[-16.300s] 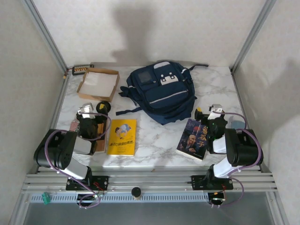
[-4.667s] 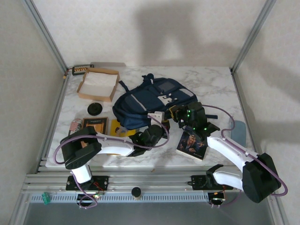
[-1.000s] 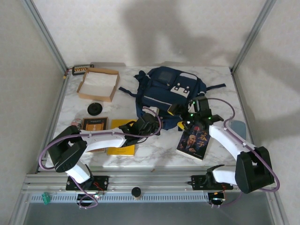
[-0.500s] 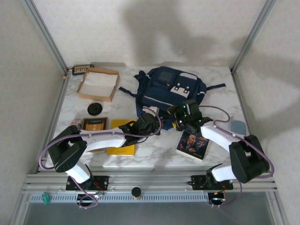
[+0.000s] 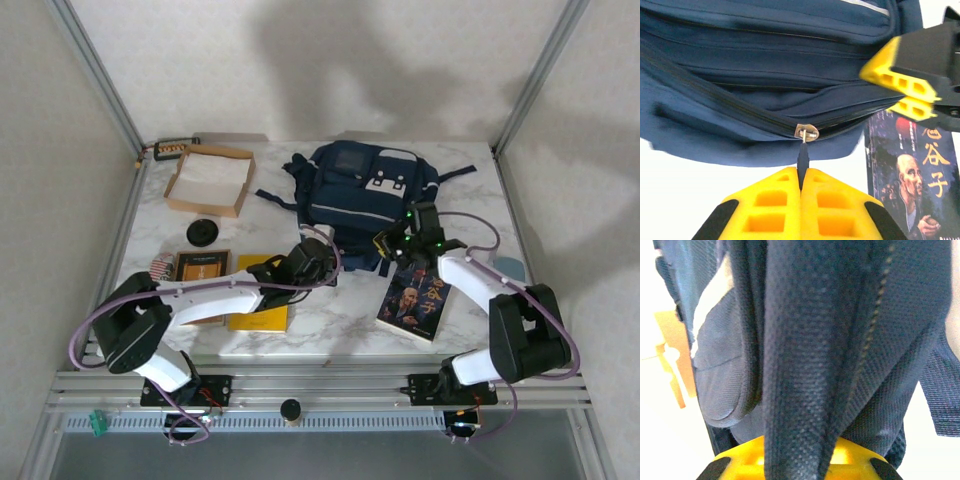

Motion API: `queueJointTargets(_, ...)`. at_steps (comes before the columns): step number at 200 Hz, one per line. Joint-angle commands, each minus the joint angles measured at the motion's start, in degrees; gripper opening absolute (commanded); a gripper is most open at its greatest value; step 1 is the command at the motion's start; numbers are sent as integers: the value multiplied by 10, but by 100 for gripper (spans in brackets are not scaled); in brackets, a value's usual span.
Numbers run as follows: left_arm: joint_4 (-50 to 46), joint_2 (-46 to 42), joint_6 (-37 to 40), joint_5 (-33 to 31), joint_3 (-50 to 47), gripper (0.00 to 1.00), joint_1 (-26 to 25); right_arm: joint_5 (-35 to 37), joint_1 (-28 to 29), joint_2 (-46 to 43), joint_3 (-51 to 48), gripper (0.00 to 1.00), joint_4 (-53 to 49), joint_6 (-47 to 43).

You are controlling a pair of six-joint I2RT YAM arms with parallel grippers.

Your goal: Pack the student bag

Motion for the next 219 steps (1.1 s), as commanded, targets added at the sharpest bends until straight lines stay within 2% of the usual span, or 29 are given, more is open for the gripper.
queueJointTargets(1,-75,-46,23,-43,-26,0,29,-95,-81,4,46,3,-24,-169)
queueJointTargets(22,-49,-53,54,-3,-50,0,58,-148,-125,47,89,4,-57,-233)
queueJointTargets(42,-31,-42,82,31,-49,0,75,-111,-130,52,118,10,-72,-269)
queueJointTargets(55,-22,-39,92,41,-42,0,76,-96,-131,51,131,24,-87,-284)
queueJointTargets(67,-1,-39,98,60,-41,0,76,-73,-127,50,143,32,-116,-308)
queueJointTargets(78,17,-39,97,69,-41,0,76,-35,-116,38,152,45,-147,-336)
queueJointTargets(113,48,-32,66,65,-31,0,77,55,-55,-32,158,65,-201,-450)
queueJointTargets(127,65,-36,57,76,-34,0,77,73,-24,-50,158,67,-205,-501)
queueJointTargets(166,71,-41,48,87,-36,0,77,-23,66,-85,123,72,-125,-695)
queueJointTargets(185,72,-50,52,80,-44,0,77,-77,68,-56,136,72,-123,-782)
queueJointTargets(201,64,-52,52,79,-40,0,77,-139,79,-10,164,69,-172,-873)
queueJointTargets(219,65,-50,53,84,-37,0,77,-137,97,17,166,65,-188,-940)
